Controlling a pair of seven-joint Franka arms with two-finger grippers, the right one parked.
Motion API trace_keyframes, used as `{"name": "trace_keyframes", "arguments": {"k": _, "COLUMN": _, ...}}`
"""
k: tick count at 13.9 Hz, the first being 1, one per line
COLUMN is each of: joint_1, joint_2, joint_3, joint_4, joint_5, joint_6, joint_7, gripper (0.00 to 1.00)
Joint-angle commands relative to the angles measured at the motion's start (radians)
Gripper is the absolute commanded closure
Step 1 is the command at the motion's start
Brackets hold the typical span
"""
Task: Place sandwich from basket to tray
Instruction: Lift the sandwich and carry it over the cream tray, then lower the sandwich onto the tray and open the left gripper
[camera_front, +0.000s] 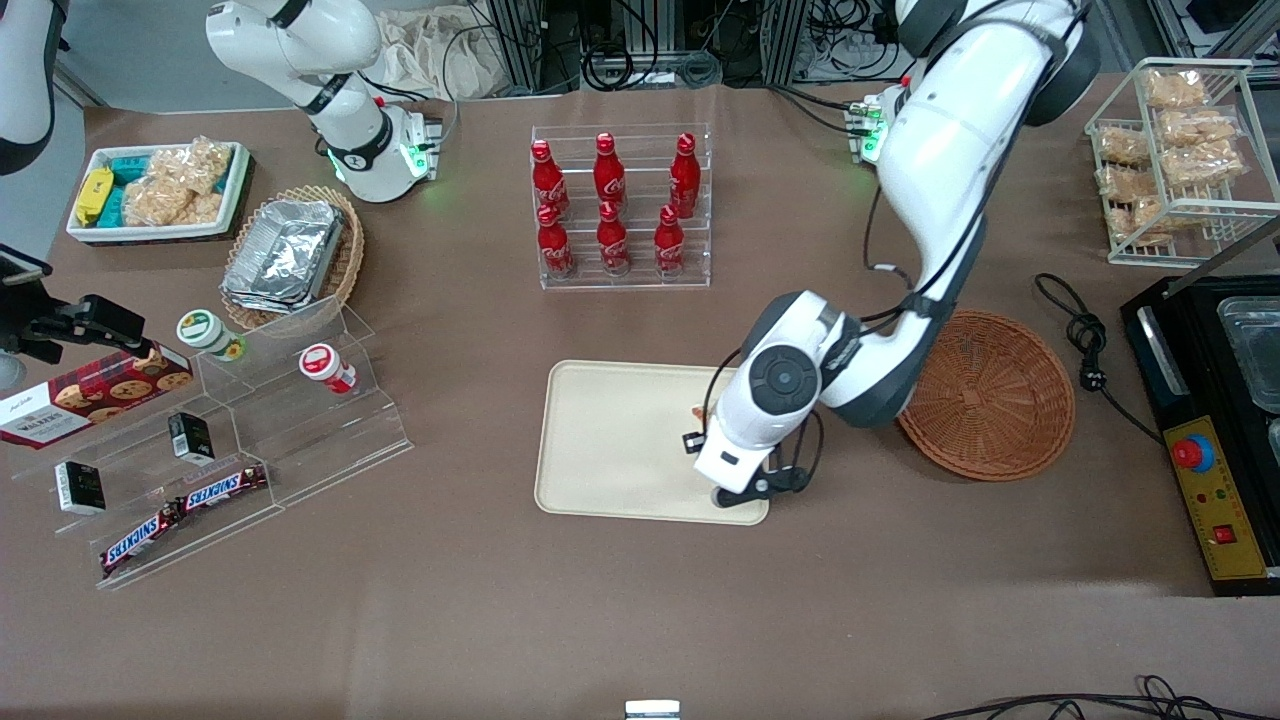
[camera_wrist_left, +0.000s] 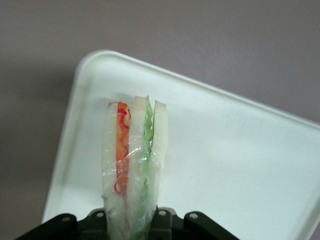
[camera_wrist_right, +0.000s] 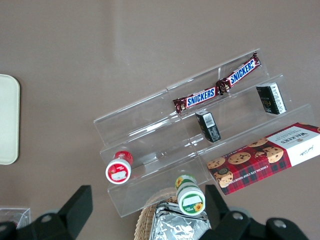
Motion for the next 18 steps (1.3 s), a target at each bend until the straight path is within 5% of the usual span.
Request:
{"name": "trace_keyframes", "arguments": {"k": 1, "joint_1": 0.004, "joint_2": 0.044, "joint_3": 0.008, "joint_4": 0.051, "joint_5": 0.014, "joint_6": -0.009, "joint_7": 0.15, "gripper": 1.0}}
{"name": "trace_keyframes", "arguments": {"k": 6, "joint_1": 0.007, "joint_2": 0.047, "joint_3": 0.009, "joint_4": 0.035, "joint_5": 0.117, "joint_6": -0.046, "joint_7": 0.23, "gripper": 1.0}}
{"name": "trace_keyframes", "arguments": {"k": 7, "joint_1": 0.009, "joint_2": 0.047, "joint_3": 0.009, "joint_4": 0.035, "joint_5": 0.112, "joint_6": -0.048, "joint_7": 0.226, "gripper": 0.83}}
{"name": "trace_keyframes", "arguments": {"k": 8, "joint_1": 0.012, "joint_2": 0.046, "joint_3": 0.009, "joint_4": 0.035, "joint_5": 0.106, "joint_6": -0.046, "joint_7": 0.223, "gripper": 0.54}}
{"name": "trace_keyframes", "arguments": {"k": 9, "joint_1": 0.013, "joint_2": 0.041, "joint_3": 0.009, "joint_4": 0.031, "joint_5": 0.114, "joint_6": -0.048, "joint_7": 0.224, "gripper": 0.01}}
{"name": "trace_keyframes", "arguments": {"k": 18, "joint_1": 0.084, "joint_2": -0.195, "joint_3": 0.006, "joint_4": 0.015, "joint_5": 0.095, "joint_6": -0.291, "joint_7": 0.183, "gripper": 0.0}}
